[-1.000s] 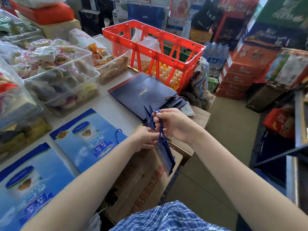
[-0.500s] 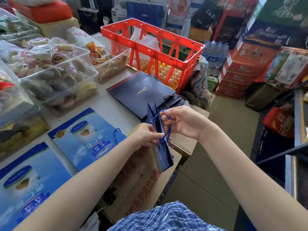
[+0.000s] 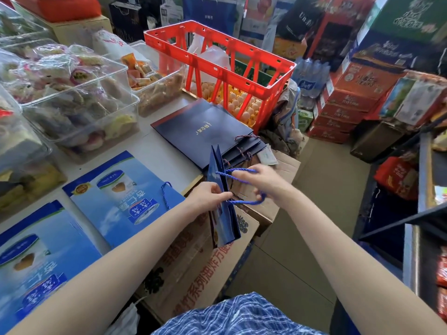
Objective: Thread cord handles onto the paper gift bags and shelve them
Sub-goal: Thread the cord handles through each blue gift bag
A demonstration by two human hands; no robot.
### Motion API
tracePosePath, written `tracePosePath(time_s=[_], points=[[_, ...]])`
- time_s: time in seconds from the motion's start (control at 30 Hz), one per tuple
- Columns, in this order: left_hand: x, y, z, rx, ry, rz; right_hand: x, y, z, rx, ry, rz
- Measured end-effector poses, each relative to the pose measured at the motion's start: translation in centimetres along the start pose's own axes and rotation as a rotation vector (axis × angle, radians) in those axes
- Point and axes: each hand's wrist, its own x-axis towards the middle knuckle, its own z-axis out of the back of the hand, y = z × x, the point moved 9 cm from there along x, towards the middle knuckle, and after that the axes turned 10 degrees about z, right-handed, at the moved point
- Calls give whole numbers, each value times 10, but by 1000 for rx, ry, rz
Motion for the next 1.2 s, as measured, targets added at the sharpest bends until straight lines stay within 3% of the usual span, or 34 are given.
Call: tracePosePath(time_s=[0.1, 0.2, 0.27, 0.37, 0.43, 0.63, 0.73, 0.83, 0.9, 1.07, 1.2], points=[[-13, 3, -24, -60, 197, -57, 13, -17, -18, -466, 88, -7], [-11, 42, -15, -84, 119, 66, 20, -7, -4, -713, -41, 97], [-9, 71, 1, -90, 6, 215, 24, 3, 10, -588, -111, 138], [-14, 90, 9, -152, -42, 325, 15, 39, 34, -67, -248, 218], [-20, 83, 16, -222, -121, 285, 3, 69, 45, 244, -234, 284], [-64, 62, 58, -333, -490, 175, -13, 102, 47, 567, -272, 481], [-105, 79, 76, -462, -631, 280, -12, 88, -9, 550, -65, 380], [-136, 103, 67, -985, -548, 288, -30, 57, -94, 525, 148, 214], [-158, 119, 70, -1186, -572, 192, -46, 41, -145, 584, 220, 171], [-208, 192, 103, -1184, -720, 92, -90, 34, -240, 735, 347, 102], [-242, 275, 134, -1179, -881, 211, -118, 20, -304, 483, 472, -59]])
